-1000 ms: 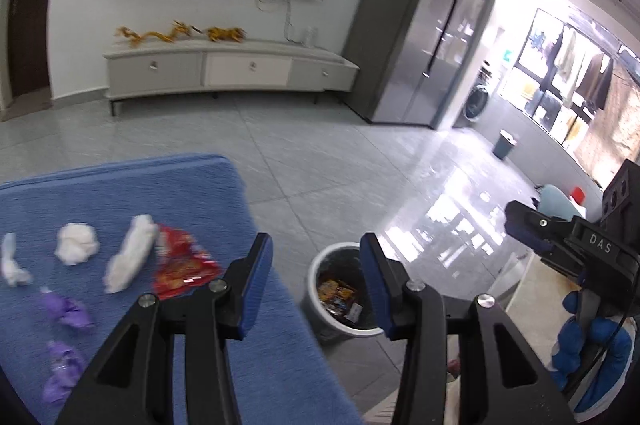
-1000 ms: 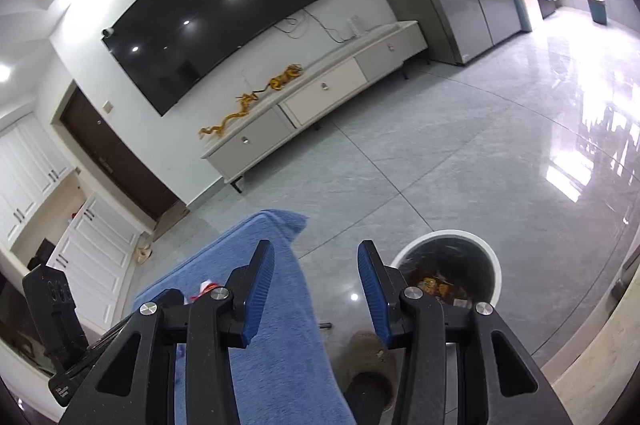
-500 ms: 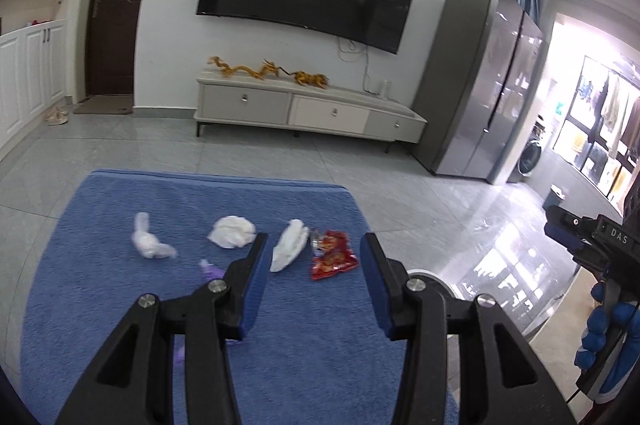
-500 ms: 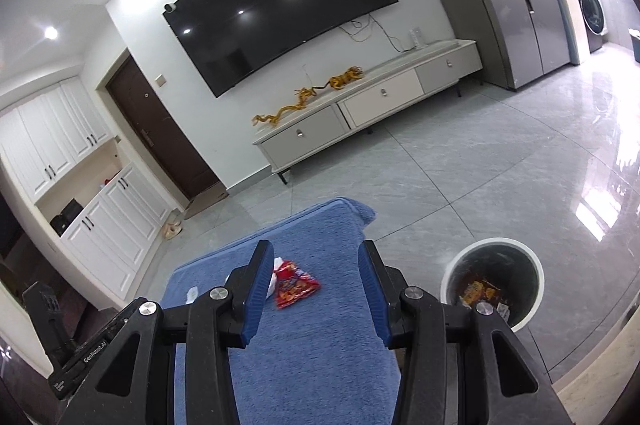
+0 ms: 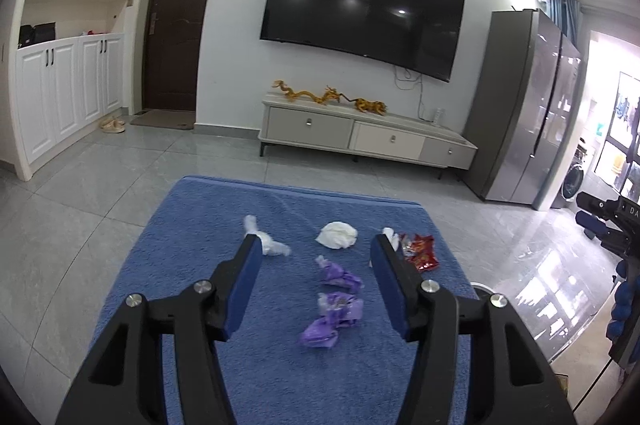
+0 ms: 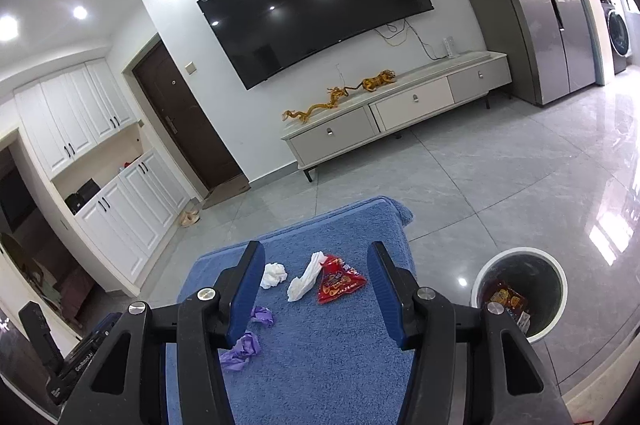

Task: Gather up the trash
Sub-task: 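Move both open tools back over the remaining trash on the towel, then grasp the purple plastic bag with the left gripper while the right gripper grasps the red snack bag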

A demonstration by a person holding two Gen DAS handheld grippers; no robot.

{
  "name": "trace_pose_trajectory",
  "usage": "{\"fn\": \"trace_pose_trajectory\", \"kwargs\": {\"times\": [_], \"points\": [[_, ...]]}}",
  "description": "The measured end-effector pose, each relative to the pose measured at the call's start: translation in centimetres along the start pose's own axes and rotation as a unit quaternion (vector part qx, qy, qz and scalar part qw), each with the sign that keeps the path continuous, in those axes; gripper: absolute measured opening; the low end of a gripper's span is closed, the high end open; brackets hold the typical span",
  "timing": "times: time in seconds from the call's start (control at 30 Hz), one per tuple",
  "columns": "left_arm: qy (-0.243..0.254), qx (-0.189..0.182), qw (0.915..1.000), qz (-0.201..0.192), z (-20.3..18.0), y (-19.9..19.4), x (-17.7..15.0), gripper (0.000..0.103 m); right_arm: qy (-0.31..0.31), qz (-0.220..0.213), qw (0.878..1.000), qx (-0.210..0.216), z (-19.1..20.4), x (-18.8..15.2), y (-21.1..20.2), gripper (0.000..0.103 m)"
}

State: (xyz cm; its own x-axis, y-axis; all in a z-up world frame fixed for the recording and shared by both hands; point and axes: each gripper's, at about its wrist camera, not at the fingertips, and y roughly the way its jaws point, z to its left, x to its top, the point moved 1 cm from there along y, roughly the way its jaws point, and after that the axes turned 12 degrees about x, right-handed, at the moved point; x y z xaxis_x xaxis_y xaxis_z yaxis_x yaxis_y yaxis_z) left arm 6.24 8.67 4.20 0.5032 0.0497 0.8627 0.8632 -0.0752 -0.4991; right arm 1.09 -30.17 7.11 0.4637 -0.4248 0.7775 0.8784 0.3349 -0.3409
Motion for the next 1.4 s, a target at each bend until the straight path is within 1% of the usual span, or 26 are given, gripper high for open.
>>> {"fn": "trace_pose_trajectory", "kwargs": {"times": [0.13,0.23,0.4,0.5,0.6,0.7,0.8,0.87,0.97,1.13,1.23,1.4], "points": [[-0.014,0.011,0.9998,0.009,1.9,1.0,-1.1,0.054,-0.005,0.014,1.0,-0.001,-0.2,-0.5,1.7,0.051],[-0.016,0.018,0.9995,0.018,2.0,1.9,-1.9,0.054,0.002,0.027,1.0,-0.002,-0.9,-1.0,2.9,0.051],[-0.022,0.019,0.9982,0.052,2.8,4.6,-3.7,0.054,0.017,0.045,0.999,-0.011,-2.8,-1.8,4.8,0.051],[-0.017,0.016,0.9971,0.072,2.7,6.3,-4.8,0.054,0.028,0.057,0.998,-0.013,-4.0,-2.4,6.0,0.051],[-0.001,0.011,0.9954,0.095,1.8,8.4,-6.0,0.054,0.038,0.078,0.996,-0.017,-5.5,-3.3,8.1,0.051],[0.021,-0.006,0.993,0.116,0.1,10.3,-6.9,0.054,0.05,0.099,0.994,-0.02,-6.8,-4.3,10.3,0.051],[0.06,-0.033,0.9893,0.129,-2.6,11.9,-7.7,0.055,0.057,0.121,0.991,-0.02,-7.8,-5.4,12.4,0.051],[0.085,-0.042,0.9864,0.134,-4.3,12.9,-8.1,0.054,0.06,0.135,0.989,-0.019,-8.3,-5.9,13.6,0.051],[0.115,-0.048,0.9822,0.14,-6.3,14.5,-8.8,0.054,0.055,0.154,0.986,-0.016,-8.9,-6.4,15.5,0.051],[0.138,-0.046,0.9786,0.146,-8.0,16.8,-9.4,0.054,0.03,0.177,0.984,-0.011,-9.0,-6.4,18.6,0.051],[0.14,-0.046,0.9774,0.152,-8.4,18.2,-9.6,0.054,0.003,0.186,0.982,-0.009,-8.9,-6.0,20.8,0.062],[0.134,-0.052,0.9748,0.171,-8.7,19.9,-10.0,0.054,-0.042,0.197,0.979,-0.004,-8.4,-6.0,23.9,0.067]]}}
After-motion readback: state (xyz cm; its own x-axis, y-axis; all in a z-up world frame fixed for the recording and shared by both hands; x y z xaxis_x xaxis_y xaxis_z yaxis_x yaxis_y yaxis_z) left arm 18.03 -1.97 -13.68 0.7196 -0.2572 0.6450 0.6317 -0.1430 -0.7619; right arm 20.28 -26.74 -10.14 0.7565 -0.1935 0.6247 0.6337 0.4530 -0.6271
